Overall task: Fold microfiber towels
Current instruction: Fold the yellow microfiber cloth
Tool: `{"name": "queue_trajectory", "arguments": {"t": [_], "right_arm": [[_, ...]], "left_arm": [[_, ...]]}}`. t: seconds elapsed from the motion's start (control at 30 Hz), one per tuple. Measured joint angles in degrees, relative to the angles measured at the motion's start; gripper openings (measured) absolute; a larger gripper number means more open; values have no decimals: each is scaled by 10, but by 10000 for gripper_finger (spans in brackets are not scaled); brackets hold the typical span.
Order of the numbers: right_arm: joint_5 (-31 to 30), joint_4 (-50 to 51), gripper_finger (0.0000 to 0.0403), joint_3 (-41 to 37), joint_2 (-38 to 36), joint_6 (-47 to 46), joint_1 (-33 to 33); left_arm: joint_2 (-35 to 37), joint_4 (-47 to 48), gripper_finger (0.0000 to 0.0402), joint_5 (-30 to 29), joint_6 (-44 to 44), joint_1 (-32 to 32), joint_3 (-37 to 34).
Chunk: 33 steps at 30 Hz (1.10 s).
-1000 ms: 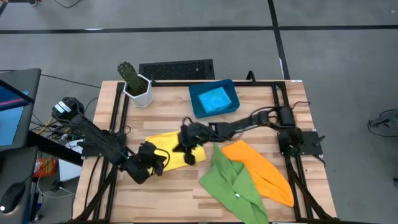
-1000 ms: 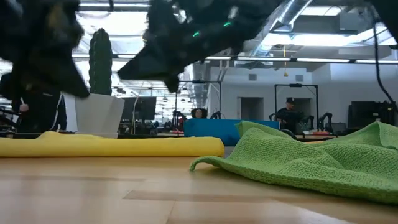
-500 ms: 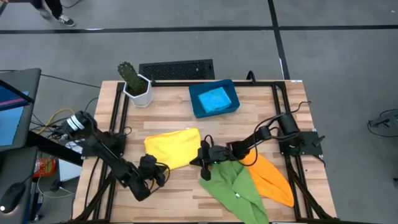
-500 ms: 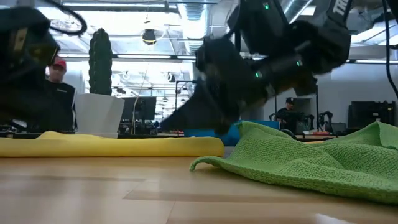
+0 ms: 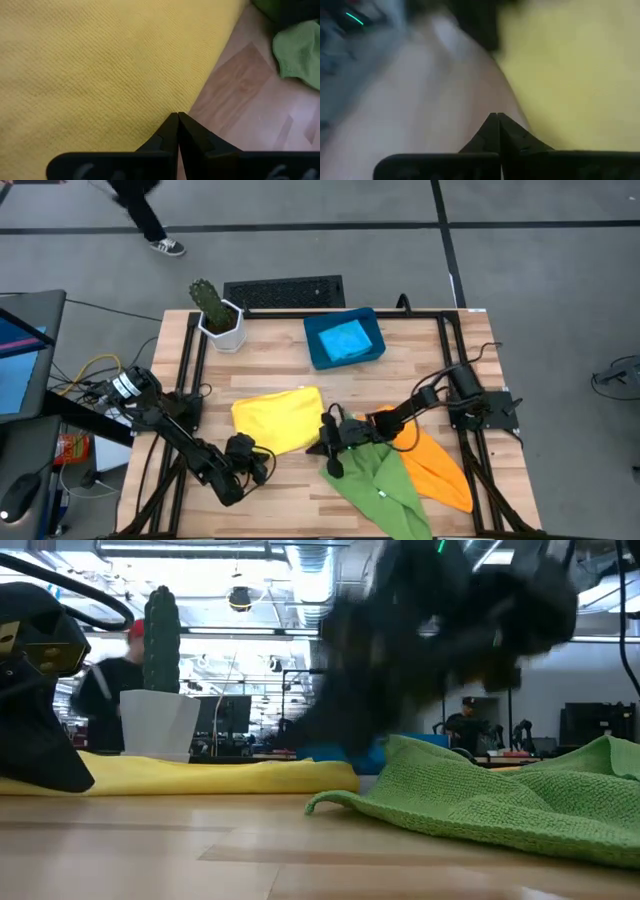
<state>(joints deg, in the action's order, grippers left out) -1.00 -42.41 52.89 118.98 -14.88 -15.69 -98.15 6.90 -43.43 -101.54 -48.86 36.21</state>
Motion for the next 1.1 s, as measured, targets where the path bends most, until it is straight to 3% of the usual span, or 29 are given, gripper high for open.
{"name": "queue_trajectory", "arguments": {"t": [0.13,0.53,0.77,1.1], "right_arm": [[-24,-8,11,3,-20,27,15],[-23,-30,10,-6,76,4,19],[-6,5,26,-11,25,17,22],[-15,11,19,-10,-23,41,17]], "left_arm": [[0,-1,0,0,-1,0,0],[0,-2,0,4,-11,0,0],[32,0,0,17,-10,-1,7],[76,40,0,-39,20,3,15]]}}
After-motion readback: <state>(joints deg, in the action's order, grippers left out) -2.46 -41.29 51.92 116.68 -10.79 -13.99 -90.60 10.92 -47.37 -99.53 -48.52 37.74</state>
